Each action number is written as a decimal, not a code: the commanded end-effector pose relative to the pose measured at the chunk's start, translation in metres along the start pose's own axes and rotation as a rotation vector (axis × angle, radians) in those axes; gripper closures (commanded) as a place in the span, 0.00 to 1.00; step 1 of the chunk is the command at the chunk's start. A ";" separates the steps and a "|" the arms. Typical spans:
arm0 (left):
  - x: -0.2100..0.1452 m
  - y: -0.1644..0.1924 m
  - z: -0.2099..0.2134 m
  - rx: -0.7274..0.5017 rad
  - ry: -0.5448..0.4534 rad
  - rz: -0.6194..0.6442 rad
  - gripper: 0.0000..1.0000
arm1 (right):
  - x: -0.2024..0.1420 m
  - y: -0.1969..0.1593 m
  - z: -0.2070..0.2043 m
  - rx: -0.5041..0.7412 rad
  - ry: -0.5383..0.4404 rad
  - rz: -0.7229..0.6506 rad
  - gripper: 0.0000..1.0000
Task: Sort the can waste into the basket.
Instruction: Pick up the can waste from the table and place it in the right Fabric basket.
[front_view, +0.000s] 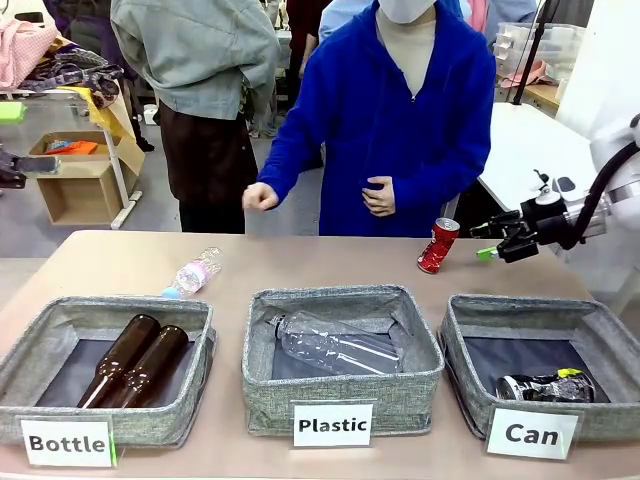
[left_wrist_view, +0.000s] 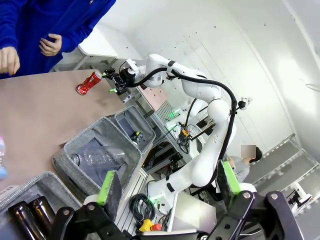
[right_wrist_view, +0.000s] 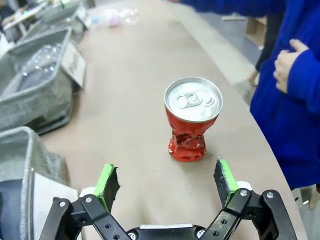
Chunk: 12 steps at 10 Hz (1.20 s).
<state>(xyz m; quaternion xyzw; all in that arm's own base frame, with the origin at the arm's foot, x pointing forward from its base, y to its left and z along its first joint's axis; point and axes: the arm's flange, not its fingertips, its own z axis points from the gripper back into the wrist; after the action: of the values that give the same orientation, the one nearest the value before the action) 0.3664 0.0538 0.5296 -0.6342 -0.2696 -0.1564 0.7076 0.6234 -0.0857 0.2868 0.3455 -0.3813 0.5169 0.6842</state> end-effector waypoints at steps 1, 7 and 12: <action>0.001 -0.003 0.002 -0.012 -0.005 0.007 0.00 | 0.001 -0.010 -0.014 -0.037 -0.035 -0.004 0.00; 0.001 -0.003 0.002 -0.012 -0.005 0.007 0.00 | -0.008 -0.014 -0.052 -0.062 -0.086 -0.054 0.00; 0.001 -0.003 0.002 -0.012 -0.005 0.007 0.00 | -0.006 -0.013 -0.073 0.001 -0.156 -0.071 0.00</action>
<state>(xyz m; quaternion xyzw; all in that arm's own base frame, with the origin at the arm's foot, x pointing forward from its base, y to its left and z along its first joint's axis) 0.3664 0.0538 0.5296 -0.6341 -0.2696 -0.1564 0.7076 0.6378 -0.0326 0.2461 0.3863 -0.4078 0.4723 0.6793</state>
